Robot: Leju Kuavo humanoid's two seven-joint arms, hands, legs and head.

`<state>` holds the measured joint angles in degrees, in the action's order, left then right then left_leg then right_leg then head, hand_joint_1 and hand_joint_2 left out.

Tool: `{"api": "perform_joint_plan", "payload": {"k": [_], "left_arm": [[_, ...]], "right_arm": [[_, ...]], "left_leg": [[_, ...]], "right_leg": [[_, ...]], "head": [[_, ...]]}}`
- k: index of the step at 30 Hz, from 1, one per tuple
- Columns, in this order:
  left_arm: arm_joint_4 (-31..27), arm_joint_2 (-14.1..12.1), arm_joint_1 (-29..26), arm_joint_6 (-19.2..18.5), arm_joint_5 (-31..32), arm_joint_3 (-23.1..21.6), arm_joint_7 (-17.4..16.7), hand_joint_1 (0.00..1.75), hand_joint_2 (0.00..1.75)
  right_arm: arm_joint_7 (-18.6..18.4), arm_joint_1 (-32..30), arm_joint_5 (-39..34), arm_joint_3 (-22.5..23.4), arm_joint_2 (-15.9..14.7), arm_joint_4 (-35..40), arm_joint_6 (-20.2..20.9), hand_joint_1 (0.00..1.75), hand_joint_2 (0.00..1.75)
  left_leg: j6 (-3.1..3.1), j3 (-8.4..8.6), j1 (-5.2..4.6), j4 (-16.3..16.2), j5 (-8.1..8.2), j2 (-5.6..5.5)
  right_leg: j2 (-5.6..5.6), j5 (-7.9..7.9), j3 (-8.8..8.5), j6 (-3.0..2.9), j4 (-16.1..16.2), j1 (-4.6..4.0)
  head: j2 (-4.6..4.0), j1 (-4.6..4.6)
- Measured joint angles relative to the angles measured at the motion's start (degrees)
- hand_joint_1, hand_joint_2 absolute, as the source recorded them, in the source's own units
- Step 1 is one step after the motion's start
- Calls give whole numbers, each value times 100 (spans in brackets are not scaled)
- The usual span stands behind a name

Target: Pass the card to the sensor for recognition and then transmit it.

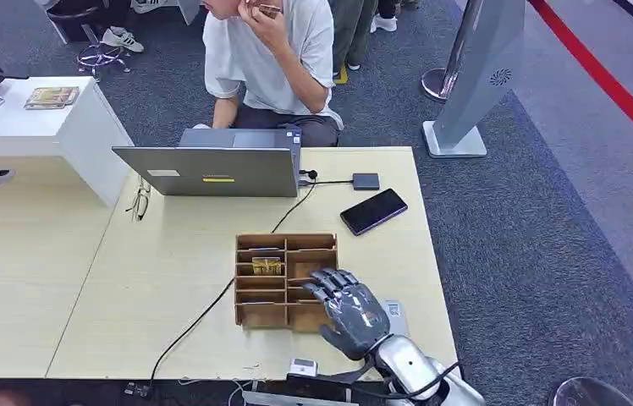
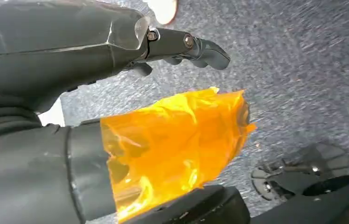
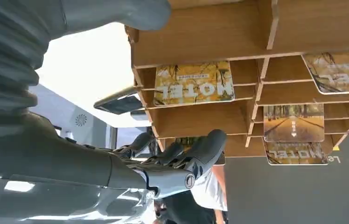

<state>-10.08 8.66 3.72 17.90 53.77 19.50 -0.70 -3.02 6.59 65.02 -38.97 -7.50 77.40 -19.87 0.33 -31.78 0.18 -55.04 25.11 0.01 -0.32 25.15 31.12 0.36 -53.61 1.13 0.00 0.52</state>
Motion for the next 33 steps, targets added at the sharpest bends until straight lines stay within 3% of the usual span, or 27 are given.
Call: {"api": "perform_joint_plan", "payload": {"k": [33], "left_arm": [[-48,48,87,-41,107,-37,-59,0,0]], "right_arm": [[-127,252,-22,-13,83,-175,208,51,175]], "left_leg": [[0,0,0,0,0,0]], "right_leg": [[-1,0,0,0,0,0]], "head": [[0,0]]}}
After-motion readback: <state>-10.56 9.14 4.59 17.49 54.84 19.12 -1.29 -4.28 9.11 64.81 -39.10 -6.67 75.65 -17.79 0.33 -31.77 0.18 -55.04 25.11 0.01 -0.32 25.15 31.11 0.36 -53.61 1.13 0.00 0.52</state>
